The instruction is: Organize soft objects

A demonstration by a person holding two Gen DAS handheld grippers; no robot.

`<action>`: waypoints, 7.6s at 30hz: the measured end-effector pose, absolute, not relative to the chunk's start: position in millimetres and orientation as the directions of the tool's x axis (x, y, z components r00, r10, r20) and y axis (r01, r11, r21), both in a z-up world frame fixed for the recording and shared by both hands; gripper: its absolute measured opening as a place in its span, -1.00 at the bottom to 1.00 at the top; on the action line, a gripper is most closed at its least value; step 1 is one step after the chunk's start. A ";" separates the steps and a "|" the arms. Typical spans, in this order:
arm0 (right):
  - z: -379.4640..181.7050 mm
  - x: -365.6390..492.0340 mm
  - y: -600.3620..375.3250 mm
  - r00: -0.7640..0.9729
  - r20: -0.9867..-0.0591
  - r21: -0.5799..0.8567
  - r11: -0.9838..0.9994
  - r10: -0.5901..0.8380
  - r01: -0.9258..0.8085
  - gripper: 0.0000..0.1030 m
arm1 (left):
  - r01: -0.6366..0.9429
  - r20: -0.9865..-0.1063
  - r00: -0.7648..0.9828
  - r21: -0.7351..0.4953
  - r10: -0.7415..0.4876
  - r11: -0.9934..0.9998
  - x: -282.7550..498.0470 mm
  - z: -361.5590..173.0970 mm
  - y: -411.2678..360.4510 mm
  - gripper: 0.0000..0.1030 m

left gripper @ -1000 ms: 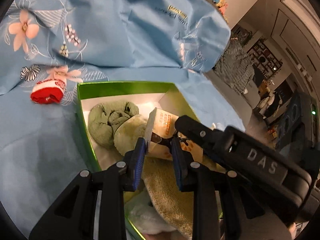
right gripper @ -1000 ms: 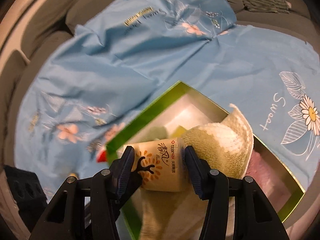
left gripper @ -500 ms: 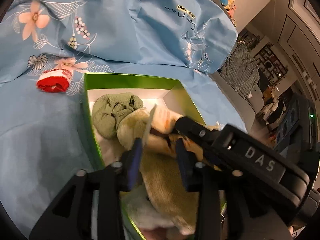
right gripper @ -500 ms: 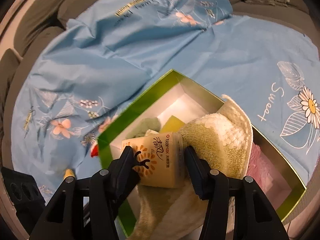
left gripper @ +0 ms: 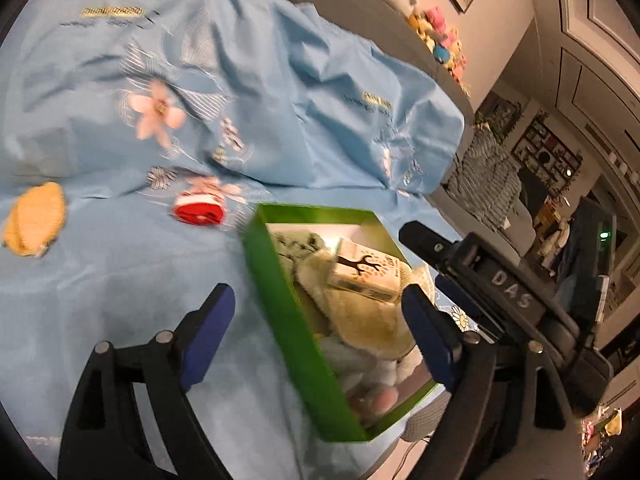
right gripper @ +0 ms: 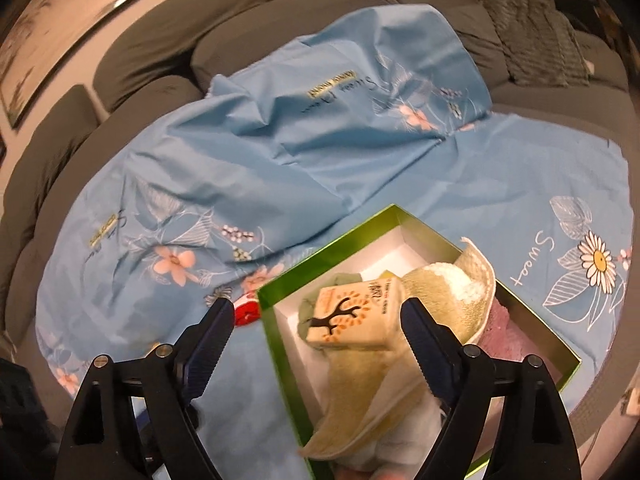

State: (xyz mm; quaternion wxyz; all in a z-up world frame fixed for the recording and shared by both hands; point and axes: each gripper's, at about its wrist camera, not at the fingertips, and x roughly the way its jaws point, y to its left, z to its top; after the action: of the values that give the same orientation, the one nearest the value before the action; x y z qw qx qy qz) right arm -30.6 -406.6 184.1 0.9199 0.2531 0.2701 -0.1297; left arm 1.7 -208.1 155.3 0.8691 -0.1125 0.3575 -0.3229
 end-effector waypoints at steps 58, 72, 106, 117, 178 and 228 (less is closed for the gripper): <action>72.0 185.7 -89.6 0.536 -0.805 0.280 0.959 0.256 -0.037 -0.73 | -0.235 -0.768 0.589 -0.460 -0.251 0.856 43.5 72.0 83.4 0.66; 138.8 48.2 -153.5 0.566 -0.796 0.249 0.968 0.214 -0.016 -0.73 | -0.150 -0.785 0.587 -0.347 -0.199 0.926 30.3 75.0 45.8 0.66; 51.1 70.0 -213.2 0.343 -0.827 0.490 0.870 0.446 0.050 0.02 | 0.200 -0.785 0.446 -0.381 -0.430 0.903 32.0 31.9 -64.8 -0.34; 97.1 55.7 -253.1 0.468 -0.710 0.610 0.791 0.526 0.037 -0.18 | 0.323 -0.670 0.533 -0.403 -0.517 0.856 25.3 93.0 -104.4 -0.45; 159.6 -12.5 -449.9 0.797 -0.599 0.499 0.747 -0.070 0.440 0.62 | 0.439 -0.671 0.505 -0.343 -0.544 0.830 44.9 126.0 -223.2 0.67; 66.2 249.8 -254.6 0.262 -0.939 -0.171 0.963 -0.223 0.206 0.32 | -0.007 -0.761 0.587 -0.345 -0.275 0.939 35.1 59.2 4.4 0.67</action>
State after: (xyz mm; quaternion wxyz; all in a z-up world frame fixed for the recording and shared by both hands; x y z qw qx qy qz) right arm 249.8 -254.6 66.2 0.7943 -0.0071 0.5923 -0.1350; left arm 35.1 4.4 59.2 0.8768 -0.1577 0.4477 -0.0766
